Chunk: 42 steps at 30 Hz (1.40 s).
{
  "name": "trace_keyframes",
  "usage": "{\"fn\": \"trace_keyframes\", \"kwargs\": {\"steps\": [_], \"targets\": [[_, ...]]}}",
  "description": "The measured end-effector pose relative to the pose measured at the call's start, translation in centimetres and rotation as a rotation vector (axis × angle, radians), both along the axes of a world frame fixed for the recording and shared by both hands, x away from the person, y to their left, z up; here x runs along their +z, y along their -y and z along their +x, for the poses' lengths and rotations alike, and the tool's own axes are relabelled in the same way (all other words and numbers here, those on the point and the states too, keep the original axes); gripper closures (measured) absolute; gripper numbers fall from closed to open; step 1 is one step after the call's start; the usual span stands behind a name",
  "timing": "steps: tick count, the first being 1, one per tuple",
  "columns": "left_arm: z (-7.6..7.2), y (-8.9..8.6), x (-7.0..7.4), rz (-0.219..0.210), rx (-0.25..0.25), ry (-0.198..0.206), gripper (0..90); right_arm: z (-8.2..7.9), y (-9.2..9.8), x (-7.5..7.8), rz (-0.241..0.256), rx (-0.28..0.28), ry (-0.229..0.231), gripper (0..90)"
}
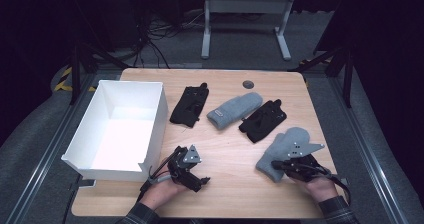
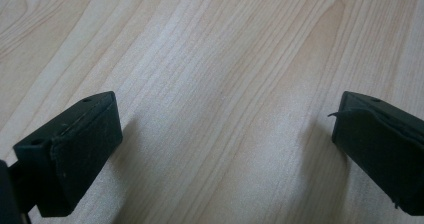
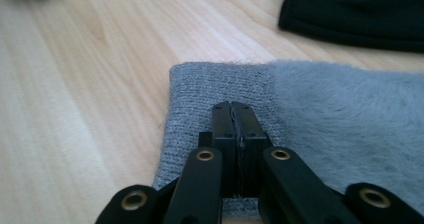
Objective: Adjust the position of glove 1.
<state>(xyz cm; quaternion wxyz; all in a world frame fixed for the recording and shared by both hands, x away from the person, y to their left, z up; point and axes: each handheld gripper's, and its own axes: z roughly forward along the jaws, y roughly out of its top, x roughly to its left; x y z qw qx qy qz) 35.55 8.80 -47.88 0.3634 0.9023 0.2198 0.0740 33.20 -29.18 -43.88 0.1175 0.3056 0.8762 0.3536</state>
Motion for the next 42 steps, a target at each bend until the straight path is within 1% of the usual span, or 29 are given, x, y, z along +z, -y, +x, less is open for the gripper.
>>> {"fn": "trace_keyframes", "kwargs": {"steps": [7,10,13,15,17,19,20,22,25,26,29,32,36,38,39,40,42], "targets": [[0.0,0.0,0.0,0.003,0.004,0.0,0.1,-1.7,-0.9,0.0,0.0,0.045,-0.009,90.0],[0.0,0.0,0.0,0.002,0.005,0.0,0.1,-2.5,-1.3,0.0,-0.01,0.063,-0.008,90.0],[0.0,0.0,0.0,0.003,0.004,-0.001,0.1,-2.9,-1.5,0.0,-0.018,0.063,-0.004,90.0],[0.0,0.1,0.0,0.004,0.004,0.001,0.1,-3.0,-1.5,0.2,-0.02,0.058,0.009,90.0],[0.0,0.1,0.0,0.005,0.004,0.001,0.1,-2.9,-1.5,0.7,-0.001,0.051,0.025,90.0],[0.0,0.1,0.0,0.006,0.002,0.002,0.1,-2.5,-1.1,1.1,0.03,0.027,0.034,90.0],[0.0,0.1,0.1,0.008,0.003,0.005,0.1,-2.3,-0.9,1.2,0.031,0.016,0.04,90.0],[0.0,0.1,0.1,0.009,0.007,0.002,0.1,-1.4,-0.2,1.5,0.034,-0.027,0.052,90.0],[0.0,0.1,0.1,0.009,0.008,0.002,0.1,-0.2,0.7,1.9,0.019,-0.094,0.076,90.0],[0.0,0.1,0.1,0.009,0.008,0.002,0.1,-0.2,0.7,1.9,0.019,-0.094,0.076,90.0],[0.0,0.1,0.0,0.008,0.01,0.002,0.1,1.5,2.1,2.2,0.004,-0.193,0.1,90.0],[0.0,0.1,0.0,0.004,0.004,0.008,0.1,2.7,3.6,1.9,-0.026,-0.288,0.096,90.0],[0.0,0.1,0.0,0.004,0.006,0.007,0.1,3.9,4.8,1.1,-0.048,-0.371,0.078,90.0],[0.0,0.1,0.0,0.004,0.006,0.007,0.1,4.6,5.1,0.5,-0.069,-0.39,0.05,90.0],[0.0,0.1,0.0,0.004,0.006,0.007,0.1,5.0,5.1,0.1,-0.077,-0.385,0.034,90.0],[0.0,0.1,0.0,0.004,0.006,0.007,0.1,5.2,5.0,-0.2,-0.077,-0.372,0.027,90.0],[0.0,0.1,0.0,0.004,0.006,0.007,0.1,5.6,4.5,-0.6,-0.084,-0.343,0.023,90.0]]}}
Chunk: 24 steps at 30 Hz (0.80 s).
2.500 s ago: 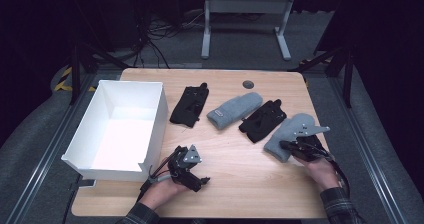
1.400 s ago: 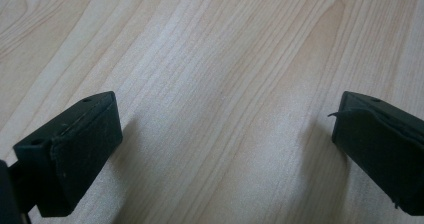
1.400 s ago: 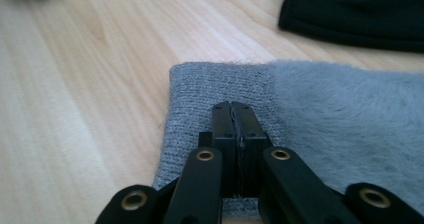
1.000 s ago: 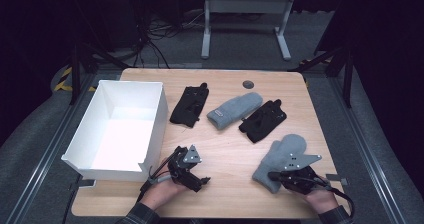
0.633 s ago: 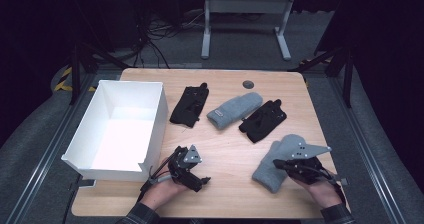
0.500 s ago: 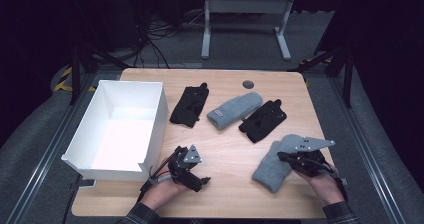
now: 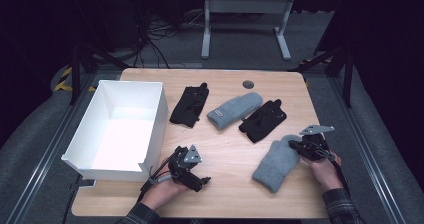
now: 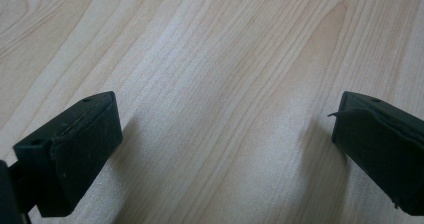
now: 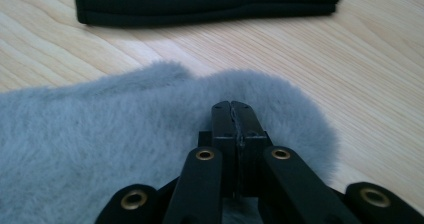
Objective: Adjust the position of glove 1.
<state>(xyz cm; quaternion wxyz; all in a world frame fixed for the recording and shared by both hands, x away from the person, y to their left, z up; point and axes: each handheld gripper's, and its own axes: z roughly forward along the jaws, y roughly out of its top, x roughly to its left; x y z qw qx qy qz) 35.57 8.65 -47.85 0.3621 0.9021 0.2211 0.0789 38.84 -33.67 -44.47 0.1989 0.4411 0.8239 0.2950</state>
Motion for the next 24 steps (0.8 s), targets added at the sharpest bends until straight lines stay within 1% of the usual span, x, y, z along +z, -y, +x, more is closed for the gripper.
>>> {"fn": "trace_keyframes", "kwargs": {"steps": [5,8,10,12,13,15,16,17,19,24], "targets": [[0.0,0.0,0.0,0.0,0.0,-0.001,0.1,0.6,-1.5,-0.2,0.021,0.086,0.007,90.0],[0.0,0.0,0.0,-0.002,0.0,-0.002,0.1,0.5,-2.5,-0.3,0.033,0.148,0.006,90.0],[0.0,0.0,0.0,-0.001,0.0,0.0,0.1,0.3,-3.0,-0.3,0.032,0.185,0.008,90.0],[0.0,0.0,0.0,-0.001,0.0,0.0,0.1,0.2,-3.2,-0.3,0.032,0.196,0.006,90.0],[0.0,0.0,0.0,-0.001,0.0,0.0,0.1,0.1,-3.5,-0.3,0.034,0.211,0.009,90.0],[0.0,0.0,0.0,-0.001,0.001,0.0,0.1,-0.1,-3.8,-0.2,0.029,0.218,0.016,90.0],[0.0,0.0,0.0,-0.002,0.001,0.0,0.1,-0.2,-3.8,0.1,0.036,0.213,0.019,90.0],[0.0,0.0,0.0,-0.001,0.0,0.0,0.1,-0.4,-3.8,0.5,0.059,0.216,0.022,90.0],[0.0,0.0,0.0,-0.002,0.0,0.0,0.1,-1.0,-4.0,1.2,0.079,0.238,0.034,90.0],[0.0,0.0,0.0,-0.001,0.002,0.001,0.1,-3.0,-6.0,1.4,0.083,0.319,0.026,90.0]]}}
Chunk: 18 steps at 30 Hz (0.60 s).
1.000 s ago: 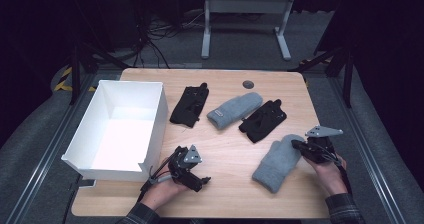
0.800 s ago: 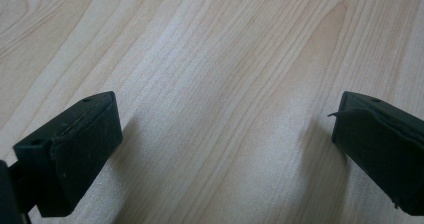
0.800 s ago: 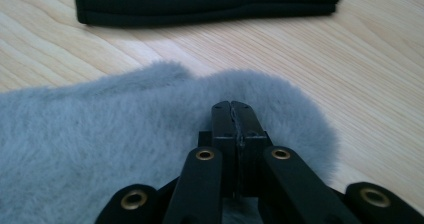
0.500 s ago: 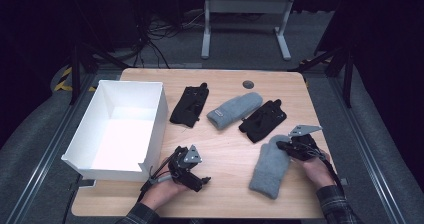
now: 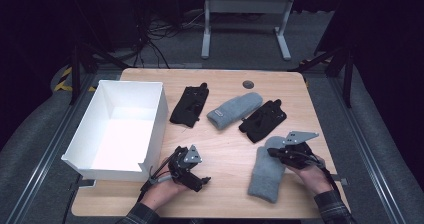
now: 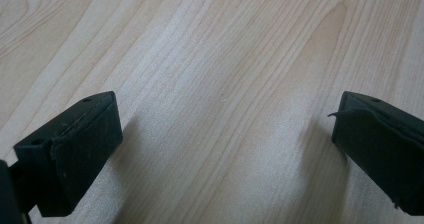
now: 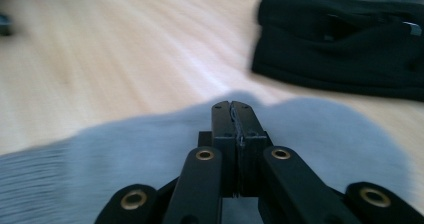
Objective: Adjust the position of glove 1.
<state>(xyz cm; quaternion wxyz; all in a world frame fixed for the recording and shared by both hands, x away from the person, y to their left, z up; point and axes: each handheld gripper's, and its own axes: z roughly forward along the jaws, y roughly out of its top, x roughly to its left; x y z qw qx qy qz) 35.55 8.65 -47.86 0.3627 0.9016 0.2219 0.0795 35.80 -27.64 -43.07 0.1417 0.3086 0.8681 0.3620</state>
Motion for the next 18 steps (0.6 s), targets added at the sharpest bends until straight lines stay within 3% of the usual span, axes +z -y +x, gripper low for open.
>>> {"fn": "trace_keyframes", "kwargs": {"steps": [4,8,18], "targets": [[0.0,0.0,0.0,0.0,0.001,0.0,0.1,-1.6,-1.8,0.2,0.025,0.076,-0.004,90.0],[0.0,0.0,0.0,0.0,0.002,0.001,0.2,-2.5,-3.7,-0.1,0.003,0.145,-0.012,90.0],[-0.1,0.0,0.0,0.002,0.006,-0.002,0.2,-4.0,-2.1,0.3,0.004,0.134,0.01,90.0]]}}
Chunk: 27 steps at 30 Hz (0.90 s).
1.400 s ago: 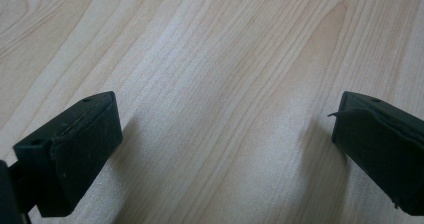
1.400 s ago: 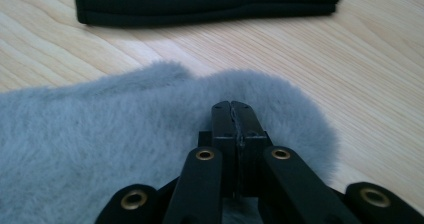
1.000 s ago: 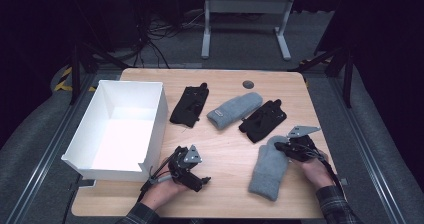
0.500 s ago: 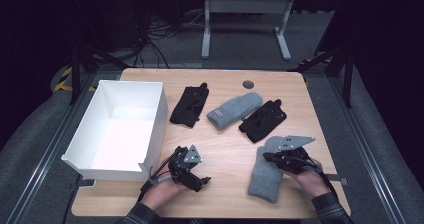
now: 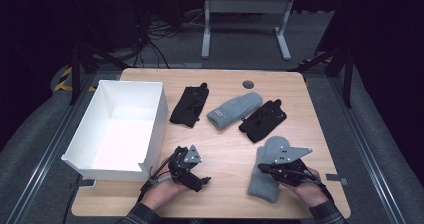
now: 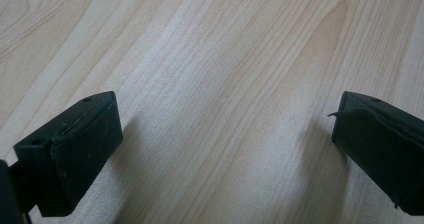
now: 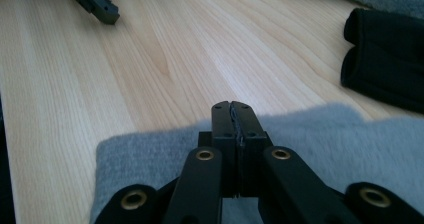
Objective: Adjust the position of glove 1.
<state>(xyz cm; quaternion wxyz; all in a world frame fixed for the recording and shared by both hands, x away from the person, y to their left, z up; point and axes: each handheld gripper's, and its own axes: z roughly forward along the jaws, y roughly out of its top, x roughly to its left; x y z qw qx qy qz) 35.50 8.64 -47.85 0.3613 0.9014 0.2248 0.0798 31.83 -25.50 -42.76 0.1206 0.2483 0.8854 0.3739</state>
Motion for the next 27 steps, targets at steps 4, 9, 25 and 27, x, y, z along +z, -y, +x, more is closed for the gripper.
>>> {"fn": "trace_keyframes", "kwargs": {"steps": [4,9,25,27], "targets": [[0.0,0.0,0.0,0.0,0.0,0.0,0.2,-0.5,0.4,-0.4,-0.015,0.005,-0.015,90.0],[0.0,0.0,0.0,-0.001,0.001,0.001,0.2,-0.7,-0.4,-1.3,-0.037,0.048,-0.05,90.0],[-0.1,0.0,0.0,0.001,0.005,-0.006,0.2,0.1,-7.1,-2.0,-0.006,0.134,-0.029,90.0],[0.0,0.0,0.0,-0.002,0.001,-0.002,0.2,0.3,-7.4,-2.0,-0.006,0.133,-0.028,90.0]]}}
